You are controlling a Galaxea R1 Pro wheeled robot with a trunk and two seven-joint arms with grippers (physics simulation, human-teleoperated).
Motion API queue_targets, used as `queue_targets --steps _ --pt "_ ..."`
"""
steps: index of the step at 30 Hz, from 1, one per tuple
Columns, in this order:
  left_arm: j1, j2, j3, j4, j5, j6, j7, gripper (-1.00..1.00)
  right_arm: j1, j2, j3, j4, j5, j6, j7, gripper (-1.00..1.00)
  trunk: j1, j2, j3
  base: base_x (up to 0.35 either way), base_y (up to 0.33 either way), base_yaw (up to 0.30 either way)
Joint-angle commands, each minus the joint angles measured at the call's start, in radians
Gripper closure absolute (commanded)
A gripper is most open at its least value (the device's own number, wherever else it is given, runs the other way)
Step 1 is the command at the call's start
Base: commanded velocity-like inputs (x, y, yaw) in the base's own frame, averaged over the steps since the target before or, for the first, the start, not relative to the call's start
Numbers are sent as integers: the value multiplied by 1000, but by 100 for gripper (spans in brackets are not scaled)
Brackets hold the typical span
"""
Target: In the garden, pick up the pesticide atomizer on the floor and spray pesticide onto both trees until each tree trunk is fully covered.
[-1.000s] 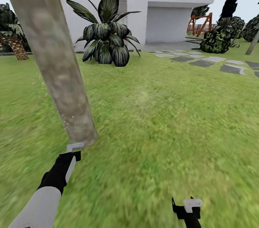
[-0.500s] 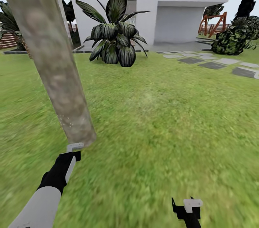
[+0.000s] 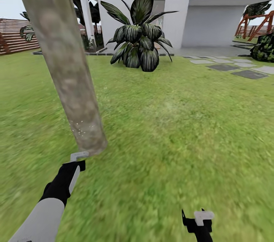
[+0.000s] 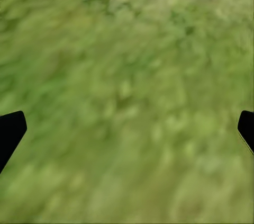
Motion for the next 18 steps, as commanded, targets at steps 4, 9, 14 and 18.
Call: queue_targets --steps 4,9,14,18 --pt "0 0 0 0 0 0 0 100 0 0 0 0 0 0 0 -100 0 0 0 135 -268 278" --pt "0 0 0 0 0 0 0 100 0 0 0 0 0 0 0 -100 0 0 0 134 -268 278" --pt "0 1 4 -2 -1 -1 -1 100 0 0 0 0 0 0 0 -100 0 0 0 31 -63 196" --pt "-6 0 -20 -10 -4 5 -4 100 0 0 0 0 0 0 0 -100 0 0 0 1 -2 11"
